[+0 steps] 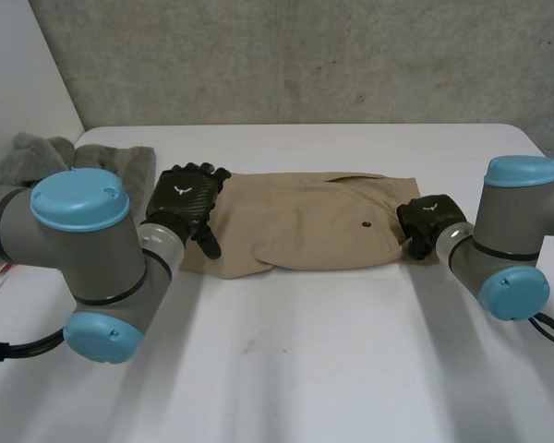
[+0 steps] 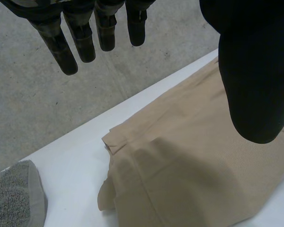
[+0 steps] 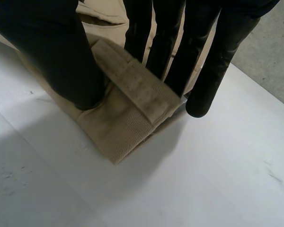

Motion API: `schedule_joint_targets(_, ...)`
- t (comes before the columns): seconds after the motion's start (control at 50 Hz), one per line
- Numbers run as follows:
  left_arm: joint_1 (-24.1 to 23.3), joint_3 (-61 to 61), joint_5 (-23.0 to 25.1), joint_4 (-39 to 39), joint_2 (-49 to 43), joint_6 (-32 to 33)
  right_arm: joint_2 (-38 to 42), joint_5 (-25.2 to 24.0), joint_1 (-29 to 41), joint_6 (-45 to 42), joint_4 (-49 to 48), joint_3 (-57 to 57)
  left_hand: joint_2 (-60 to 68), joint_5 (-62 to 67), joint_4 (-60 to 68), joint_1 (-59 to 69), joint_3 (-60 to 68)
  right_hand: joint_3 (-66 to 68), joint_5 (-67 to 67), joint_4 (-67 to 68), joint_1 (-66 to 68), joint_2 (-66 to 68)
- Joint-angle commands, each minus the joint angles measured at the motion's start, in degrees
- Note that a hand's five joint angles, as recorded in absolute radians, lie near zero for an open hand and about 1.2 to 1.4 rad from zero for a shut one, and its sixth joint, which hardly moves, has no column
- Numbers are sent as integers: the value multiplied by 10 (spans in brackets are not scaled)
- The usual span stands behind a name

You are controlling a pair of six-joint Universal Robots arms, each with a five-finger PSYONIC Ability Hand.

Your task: Fold the laundry.

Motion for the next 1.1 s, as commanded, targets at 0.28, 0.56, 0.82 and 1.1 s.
schedule_joint_targets(0.28, 0, -34, 1, -1, 49, 0, -150, 0, -140, -124, -9, 129, -17, -27, -18, -9, -23, 171, 193, 168, 312, 167)
schedule_joint_targets(0.56, 6, -49, -1, 1, 70, 0, -186, -16, -14, -241, -79, 95, -17, -27, -18, -9, -23, 171, 193, 168, 312, 167)
schedule_joint_targets(0.82, 9, -2, -4, 16, 62, 1, -108, -127, 187, -322, -112, 97, -17, -27, -18, -9, -23, 157, 178, 154, 298, 152)
schedule_joint_targets(1.1, -43, 164, 1, 12, -43, 3, -206, -118, 93, 165, -34, 67, -14, -23, -14, -5, -19, -529, -507, -532, -388, -533)
